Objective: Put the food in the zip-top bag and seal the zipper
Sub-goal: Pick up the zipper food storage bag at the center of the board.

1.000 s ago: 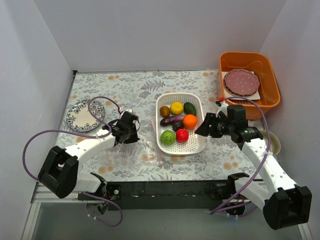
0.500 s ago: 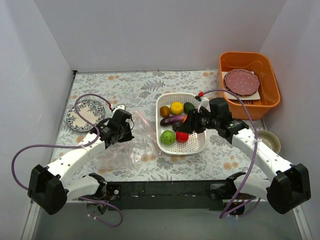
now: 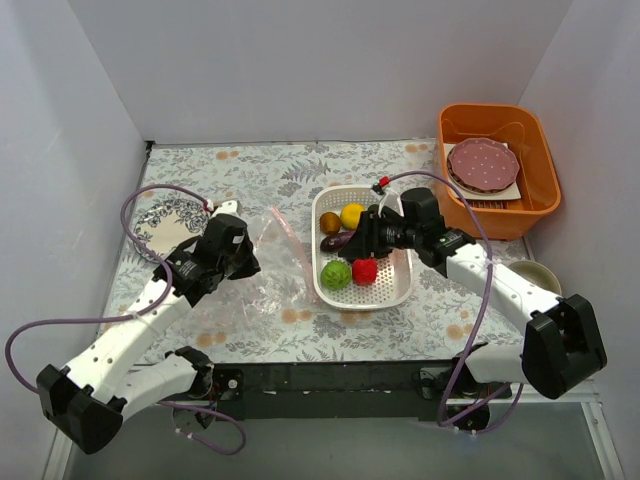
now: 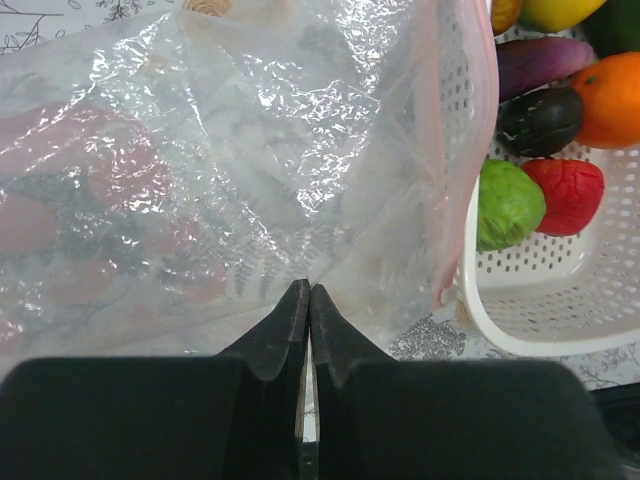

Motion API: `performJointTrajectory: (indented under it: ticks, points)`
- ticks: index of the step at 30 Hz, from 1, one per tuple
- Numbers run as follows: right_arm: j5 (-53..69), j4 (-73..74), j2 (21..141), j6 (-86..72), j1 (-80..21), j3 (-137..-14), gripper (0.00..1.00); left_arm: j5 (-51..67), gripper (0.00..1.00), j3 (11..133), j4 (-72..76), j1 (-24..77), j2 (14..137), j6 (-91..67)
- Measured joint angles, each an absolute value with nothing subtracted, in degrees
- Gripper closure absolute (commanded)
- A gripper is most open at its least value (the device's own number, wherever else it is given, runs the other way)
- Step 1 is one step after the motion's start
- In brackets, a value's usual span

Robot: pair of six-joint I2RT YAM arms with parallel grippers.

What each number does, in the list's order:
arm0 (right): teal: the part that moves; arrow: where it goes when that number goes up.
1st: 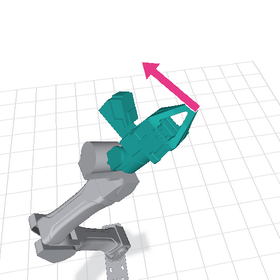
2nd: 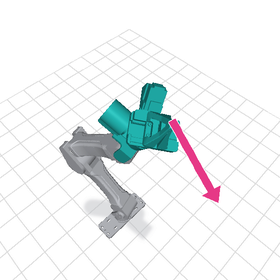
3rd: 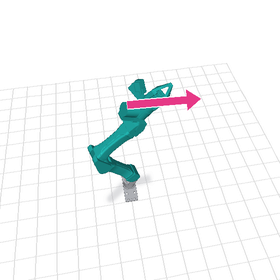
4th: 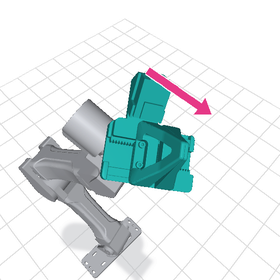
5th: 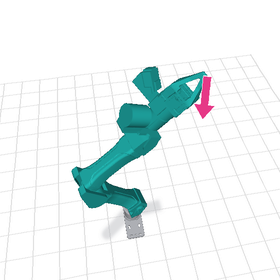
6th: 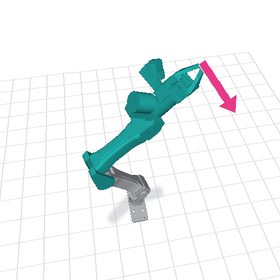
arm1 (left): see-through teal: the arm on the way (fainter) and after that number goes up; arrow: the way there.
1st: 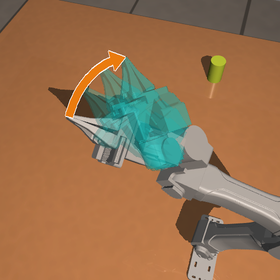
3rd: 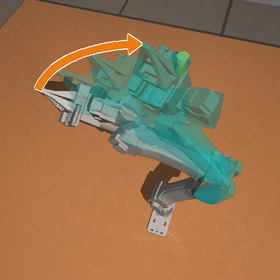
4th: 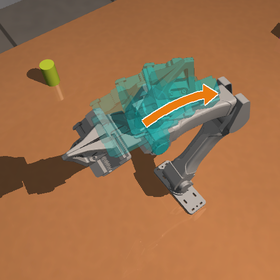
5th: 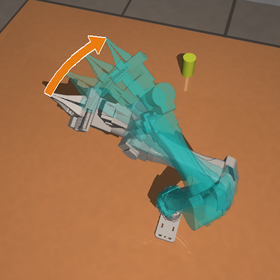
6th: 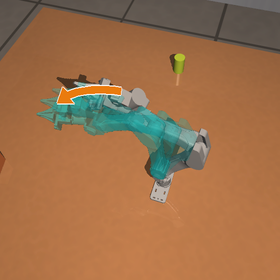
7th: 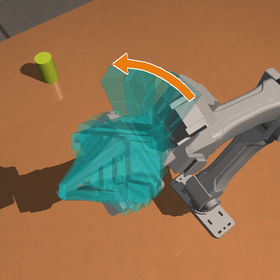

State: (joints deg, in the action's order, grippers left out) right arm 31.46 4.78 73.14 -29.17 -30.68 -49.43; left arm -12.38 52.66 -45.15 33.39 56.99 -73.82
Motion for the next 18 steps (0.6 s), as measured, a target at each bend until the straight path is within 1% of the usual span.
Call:
performJointTrajectory:
  ticks: [2,4,5,6,7,8,12,18]
  points:
    - [32.08,3.70,74.72,-29.58,-30.68,-50.39,0.45,-11.77,1.00,52.69,-45.06,33.39,55.05,-73.06]
    - [32.56,3.14,76.31,-29.74,-30.76,-51.72,0.50,-11.53,1.00,52.73,-45.10,33.39,53.34,-72.64]
    - [32.80,2.90,77.08,-29.69,-30.79,-52.42,0.51,-11.55,1.00,52.93,-45.34,33.39,52.69,-72.44]
    - [33.04,2.70,77.73,-29.71,-30.76,-53.17,0.47,-11.64,1.00,53.28,-45.65,33.39,52.38,-72.27]
    - [33.23,2.52,78.11,-29.78,-30.76,-53.71,0.40,-11.84,1.00,53.82,-46.06,33.39,52.36,-71.90]
    - [33.26,2.39,78.28,-29.80,-30.79,-54.06,0.37,-11.88,1.00,53.93,-46.11,33.39,52.40,-71.79]
    - [33.34,2.13,78.37,-29.61,-30.79,-54.98,0.39,-11.16,1.00,54.70,-46.41,33.39,52.99,-69.14]
    - [32.75,4.29,78.96,-27.97,-30.76,-57.80,0.39,-8.34,1.00,55.72,-45.78,33.39,51.72,-64.95]
